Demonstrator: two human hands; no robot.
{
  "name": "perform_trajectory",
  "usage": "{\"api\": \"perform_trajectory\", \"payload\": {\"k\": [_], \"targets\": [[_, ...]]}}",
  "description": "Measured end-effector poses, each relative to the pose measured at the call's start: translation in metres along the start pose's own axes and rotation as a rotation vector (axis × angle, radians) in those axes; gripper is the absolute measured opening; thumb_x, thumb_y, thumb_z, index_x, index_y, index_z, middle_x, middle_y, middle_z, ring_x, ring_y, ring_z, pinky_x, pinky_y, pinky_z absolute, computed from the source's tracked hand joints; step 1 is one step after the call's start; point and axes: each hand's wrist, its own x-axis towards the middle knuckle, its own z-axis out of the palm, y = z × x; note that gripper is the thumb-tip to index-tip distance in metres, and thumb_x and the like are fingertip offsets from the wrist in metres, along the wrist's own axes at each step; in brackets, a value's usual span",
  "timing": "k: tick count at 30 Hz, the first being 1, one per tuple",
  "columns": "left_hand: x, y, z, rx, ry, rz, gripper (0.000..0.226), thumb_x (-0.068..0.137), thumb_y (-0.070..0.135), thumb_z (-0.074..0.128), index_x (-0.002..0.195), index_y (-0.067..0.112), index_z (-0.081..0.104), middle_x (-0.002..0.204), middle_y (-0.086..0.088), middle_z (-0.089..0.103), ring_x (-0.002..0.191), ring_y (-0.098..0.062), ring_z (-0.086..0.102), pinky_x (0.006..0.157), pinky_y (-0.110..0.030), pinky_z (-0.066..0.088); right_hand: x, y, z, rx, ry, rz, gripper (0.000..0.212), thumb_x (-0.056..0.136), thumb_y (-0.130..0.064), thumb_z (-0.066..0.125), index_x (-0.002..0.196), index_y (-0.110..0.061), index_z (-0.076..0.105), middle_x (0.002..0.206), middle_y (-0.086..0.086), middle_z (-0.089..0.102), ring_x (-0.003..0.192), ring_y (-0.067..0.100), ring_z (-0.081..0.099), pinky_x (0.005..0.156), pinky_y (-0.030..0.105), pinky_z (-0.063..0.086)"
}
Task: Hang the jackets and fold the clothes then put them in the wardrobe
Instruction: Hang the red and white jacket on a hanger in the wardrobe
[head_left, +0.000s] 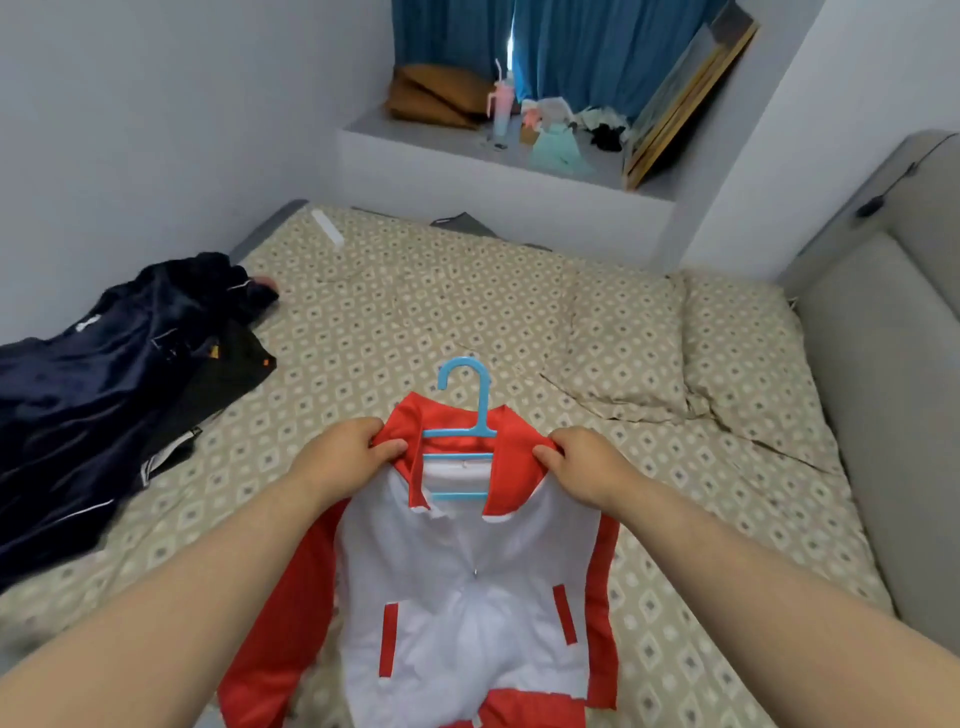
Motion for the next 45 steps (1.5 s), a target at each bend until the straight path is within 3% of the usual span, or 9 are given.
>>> {"api": "perform_trajectory", "payload": {"k": [4, 10, 13, 16, 20, 25, 30, 38, 45], "targets": [[0.054, -0.027, 0.029, -0.036, -0.023, -0.074, 0.032, 0.093, 0.047, 0.060, 0.079, 0.019, 0.061, 0.081, -0.002, 0.066, 0.085, -0.027, 0.062, 0.073, -0.038, 0.047, 0.060, 0.010, 0.026, -0.019, -0.065, 0.037, 0.038, 0.102, -0.034, 0.050, 0.068, -0.018, 0.044, 0.089, 0.013, 0.063, 0.087, 0.032, 0.059, 0.070, 0.034, 0.037], [0.104, -0.082, 0.073, -0.011, 0.004, -0.170, 0.033, 0.096, 0.048, 0.054, 0.075, 0.023, 0.050, 0.076, 0.005, 0.060, 0.084, -0.026, 0.062, 0.069, -0.035, 0.043, 0.150, 0.019, 0.074, -0.195, -0.087, -0.030, 0.031, 0.102, -0.035, 0.047, 0.087, -0.012, 0.060, 0.101, 0.013, 0.065, 0.097, 0.034, 0.059, 0.077, 0.036, 0.040], [0.135, -0.118, 0.098, -0.005, 0.047, -0.194, 0.031, 0.097, 0.046, 0.053, 0.076, 0.023, 0.049, 0.076, 0.005, 0.058, 0.082, -0.024, 0.062, 0.068, -0.034, 0.040, 0.202, 0.020, 0.111, -0.264, -0.057, -0.073, 0.026, 0.103, -0.038, 0.043, 0.085, -0.021, 0.051, 0.102, 0.007, 0.065, 0.097, 0.030, 0.059, 0.082, 0.036, 0.042], [0.168, -0.159, 0.124, -0.021, 0.075, -0.211, 0.030, 0.097, 0.039, 0.055, 0.079, 0.015, 0.053, 0.079, -0.002, 0.061, 0.081, -0.027, 0.060, 0.070, -0.036, 0.042, 0.253, 0.027, 0.157, -0.181, -0.083, -0.101, 0.027, 0.104, -0.035, 0.041, 0.083, -0.018, 0.043, 0.092, 0.006, 0.060, 0.090, 0.030, 0.060, 0.078, 0.036, 0.041], [0.206, -0.222, 0.169, -0.047, 0.152, -0.228, 0.034, 0.095, 0.031, 0.057, 0.069, 0.017, 0.041, 0.068, 0.001, 0.050, 0.071, -0.025, 0.050, 0.063, -0.036, 0.031, 0.318, 0.045, 0.230, -0.142, -0.034, -0.179, 0.028, 0.103, -0.032, 0.045, 0.081, -0.016, 0.043, 0.080, 0.002, 0.049, 0.083, 0.033, 0.056, 0.074, 0.039, 0.039], [0.261, -0.288, 0.229, 0.120, 0.295, -0.195, 0.038, 0.096, 0.037, 0.054, 0.066, 0.022, 0.036, 0.065, 0.004, 0.046, 0.067, -0.024, 0.045, 0.062, -0.035, 0.030, 0.382, 0.067, 0.312, -0.133, 0.101, -0.215, 0.036, 0.100, -0.042, 0.050, 0.077, -0.015, 0.041, 0.076, 0.002, 0.047, 0.075, 0.031, 0.048, 0.070, 0.040, 0.035], [0.306, -0.327, 0.273, 0.217, 0.389, -0.266, 0.048, 0.093, 0.059, 0.044, 0.061, 0.023, 0.038, 0.059, 0.007, 0.047, 0.062, -0.024, 0.049, 0.058, -0.034, 0.033, 0.431, 0.086, 0.368, -0.155, 0.173, -0.255, 0.041, 0.097, -0.046, 0.049, 0.072, -0.015, 0.040, 0.070, 0.004, 0.053, 0.071, 0.035, 0.054, 0.064, 0.039, 0.034], [0.398, -0.369, 0.235, 0.322, 0.562, -0.202, 0.053, 0.091, 0.066, 0.036, 0.061, 0.023, 0.037, 0.064, 0.005, 0.053, 0.066, -0.025, 0.049, 0.060, -0.033, 0.034, 0.528, 0.047, 0.379, -0.103, 0.384, -0.277, 0.043, 0.098, -0.050, 0.047, 0.073, -0.015, 0.038, 0.074, 0.017, 0.061, 0.074, 0.042, 0.057, 0.066, 0.041, 0.033], [0.461, -0.412, 0.233, 0.360, 0.468, -0.335, 0.065, 0.086, 0.075, 0.024, 0.060, 0.021, 0.049, 0.057, 0.007, 0.050, 0.054, -0.018, 0.044, 0.056, -0.032, 0.028, 0.597, 0.020, 0.407, -0.082, 0.391, -0.070, 0.053, 0.098, -0.059, 0.031, 0.063, -0.020, 0.037, 0.063, 0.002, 0.050, 0.068, 0.035, 0.056, 0.067, 0.039, 0.041]]}}
